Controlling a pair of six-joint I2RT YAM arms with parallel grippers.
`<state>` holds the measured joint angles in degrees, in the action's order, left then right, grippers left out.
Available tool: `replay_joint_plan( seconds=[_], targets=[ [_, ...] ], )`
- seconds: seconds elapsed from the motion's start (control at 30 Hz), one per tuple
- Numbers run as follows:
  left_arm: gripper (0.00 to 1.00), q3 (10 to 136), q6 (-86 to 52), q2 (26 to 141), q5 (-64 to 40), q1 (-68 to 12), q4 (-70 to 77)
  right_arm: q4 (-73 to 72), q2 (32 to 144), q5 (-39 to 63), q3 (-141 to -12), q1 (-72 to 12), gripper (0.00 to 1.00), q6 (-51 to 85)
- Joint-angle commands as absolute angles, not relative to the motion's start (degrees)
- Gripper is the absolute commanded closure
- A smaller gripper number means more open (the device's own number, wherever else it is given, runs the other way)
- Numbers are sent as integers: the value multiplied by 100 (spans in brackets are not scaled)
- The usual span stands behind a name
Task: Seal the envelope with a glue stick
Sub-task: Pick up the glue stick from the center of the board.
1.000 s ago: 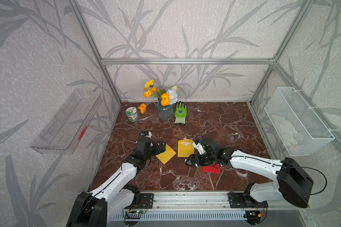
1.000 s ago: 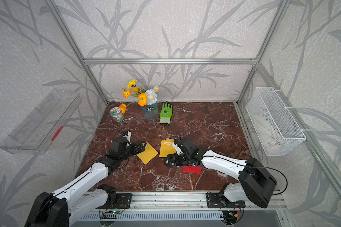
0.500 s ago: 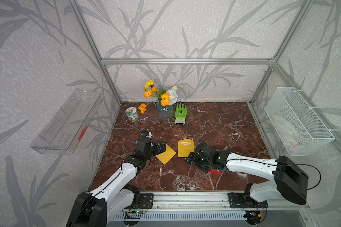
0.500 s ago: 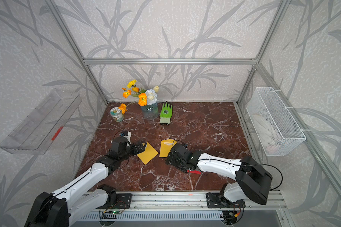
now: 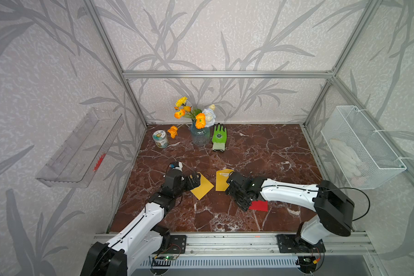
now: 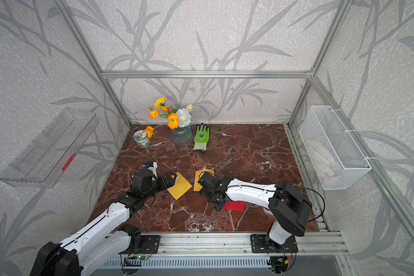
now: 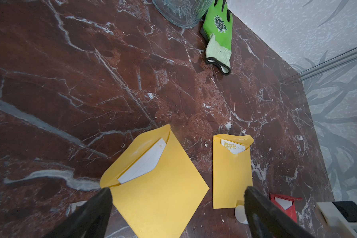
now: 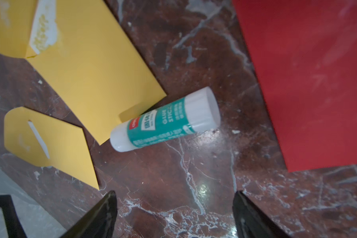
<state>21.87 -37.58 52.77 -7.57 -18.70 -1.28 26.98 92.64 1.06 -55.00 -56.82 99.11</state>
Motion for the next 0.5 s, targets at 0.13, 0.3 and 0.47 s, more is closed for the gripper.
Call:
replay_joint_plan(
  seconds=[0.13, 0.3, 0.47],
  targets=[
    [0, 2034, -3767, 5133, -800, -1890, -54, 3286, 9641, -437, -6000, -5739, 16, 10898],
    [0, 1873, -3845, 5037, -690, -1890, 60, 3676, 10070, -544, -6386, -5739, 21, 10940],
    [0, 1748, -3929, 4991, -567, -1890, 198, 3819, 10389, -553, -6579, -5693, 32, 11004]
  ],
)
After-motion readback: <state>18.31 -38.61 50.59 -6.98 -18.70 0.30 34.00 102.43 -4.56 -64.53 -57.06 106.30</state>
